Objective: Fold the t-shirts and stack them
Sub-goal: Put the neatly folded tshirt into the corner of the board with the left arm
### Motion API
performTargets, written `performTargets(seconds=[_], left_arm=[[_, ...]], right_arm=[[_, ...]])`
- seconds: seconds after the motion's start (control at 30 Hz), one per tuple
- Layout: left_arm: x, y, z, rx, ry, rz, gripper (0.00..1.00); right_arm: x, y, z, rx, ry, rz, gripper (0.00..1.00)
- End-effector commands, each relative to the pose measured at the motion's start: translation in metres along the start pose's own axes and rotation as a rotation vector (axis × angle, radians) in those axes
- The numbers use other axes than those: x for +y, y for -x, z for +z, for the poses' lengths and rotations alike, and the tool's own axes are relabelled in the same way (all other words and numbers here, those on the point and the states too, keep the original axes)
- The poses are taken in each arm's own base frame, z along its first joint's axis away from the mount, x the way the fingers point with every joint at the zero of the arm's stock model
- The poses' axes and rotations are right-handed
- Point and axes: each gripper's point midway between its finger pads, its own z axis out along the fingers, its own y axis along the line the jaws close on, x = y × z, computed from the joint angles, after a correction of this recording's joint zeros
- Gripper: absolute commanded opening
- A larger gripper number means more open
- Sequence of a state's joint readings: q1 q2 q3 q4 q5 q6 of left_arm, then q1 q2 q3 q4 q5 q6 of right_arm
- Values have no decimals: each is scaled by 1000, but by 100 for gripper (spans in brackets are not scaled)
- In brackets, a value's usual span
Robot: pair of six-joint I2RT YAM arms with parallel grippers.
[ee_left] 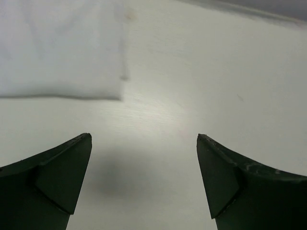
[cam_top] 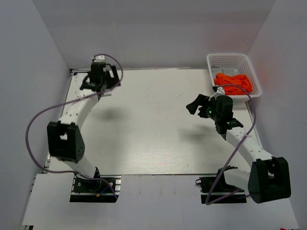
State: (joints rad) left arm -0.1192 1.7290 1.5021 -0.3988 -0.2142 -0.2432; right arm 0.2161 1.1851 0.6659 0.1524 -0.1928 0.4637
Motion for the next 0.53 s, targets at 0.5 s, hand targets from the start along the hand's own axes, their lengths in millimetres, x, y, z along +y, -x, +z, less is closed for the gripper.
performTargets(seconds=[0.5], left_arm=[[-44,-143,-111,101,-270,-62,100]], right_arm=[[-7,-29,-25,-32,11,-9,90]])
